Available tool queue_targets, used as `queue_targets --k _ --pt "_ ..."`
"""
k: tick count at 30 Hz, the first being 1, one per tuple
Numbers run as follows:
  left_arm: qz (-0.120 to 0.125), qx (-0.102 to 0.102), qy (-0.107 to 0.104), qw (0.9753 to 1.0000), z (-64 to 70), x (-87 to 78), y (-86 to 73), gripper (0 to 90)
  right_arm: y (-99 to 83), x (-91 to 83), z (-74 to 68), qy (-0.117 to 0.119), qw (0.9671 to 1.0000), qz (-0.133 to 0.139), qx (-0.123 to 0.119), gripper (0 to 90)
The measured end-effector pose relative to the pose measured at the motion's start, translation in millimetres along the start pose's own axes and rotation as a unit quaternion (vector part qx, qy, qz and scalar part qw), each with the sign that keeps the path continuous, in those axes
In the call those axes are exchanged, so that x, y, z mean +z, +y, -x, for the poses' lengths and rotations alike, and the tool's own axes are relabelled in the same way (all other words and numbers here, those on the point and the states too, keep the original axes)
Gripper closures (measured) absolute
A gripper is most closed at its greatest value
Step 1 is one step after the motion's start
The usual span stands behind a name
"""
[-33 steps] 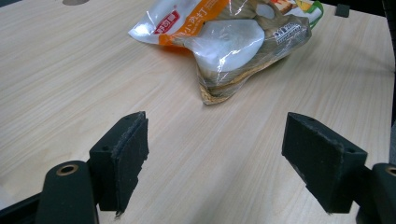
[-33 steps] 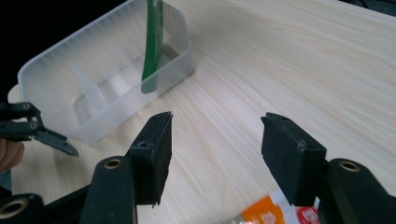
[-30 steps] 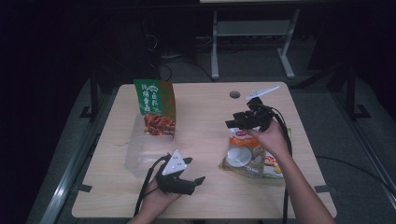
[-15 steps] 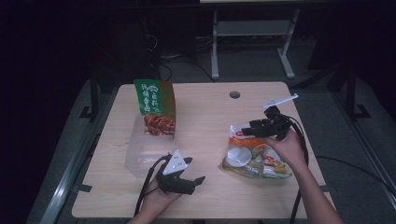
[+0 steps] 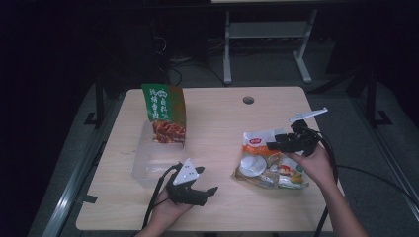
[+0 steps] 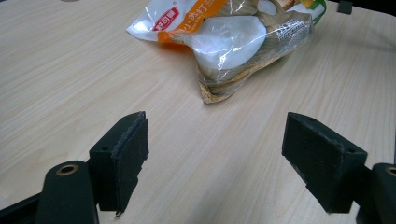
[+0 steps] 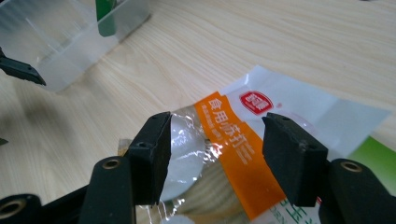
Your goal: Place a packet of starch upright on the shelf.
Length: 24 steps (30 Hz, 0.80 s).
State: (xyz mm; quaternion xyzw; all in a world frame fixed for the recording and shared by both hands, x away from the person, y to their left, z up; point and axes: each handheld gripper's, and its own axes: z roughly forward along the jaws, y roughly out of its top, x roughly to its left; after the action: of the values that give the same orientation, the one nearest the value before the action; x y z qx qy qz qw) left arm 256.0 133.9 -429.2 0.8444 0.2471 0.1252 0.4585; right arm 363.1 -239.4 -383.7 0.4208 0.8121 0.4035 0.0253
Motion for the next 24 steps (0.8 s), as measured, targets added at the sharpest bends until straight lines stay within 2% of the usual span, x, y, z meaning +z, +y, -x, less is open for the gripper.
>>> queue_targets --k 4,12,13,24 --pt "0.002 0.0 0.0 1.0 -0.1 -0.1 0.1 22.4 -7.0 -2.2 4.2 -0.005 1.0 -0.001 0.0 41.6" --pt "0.003 -0.001 -0.002 1.0 -0.2 0.1 0.2 22.4 -21.1 -10.9 11.5 -0.013 0.9998 -0.001 0.014 40.7" --pt "0.003 -0.001 -0.002 1.0 -0.2 0.2 0.3 22.4 -22.5 -12.3 11.7 -0.014 0.9996 -0.002 0.022 40.6" --pt "0.002 -0.002 -0.003 1.0 0.4 1.0 0.3 22.4 -38.1 -17.3 22.9 -0.025 0.9991 -0.002 0.033 38.0"
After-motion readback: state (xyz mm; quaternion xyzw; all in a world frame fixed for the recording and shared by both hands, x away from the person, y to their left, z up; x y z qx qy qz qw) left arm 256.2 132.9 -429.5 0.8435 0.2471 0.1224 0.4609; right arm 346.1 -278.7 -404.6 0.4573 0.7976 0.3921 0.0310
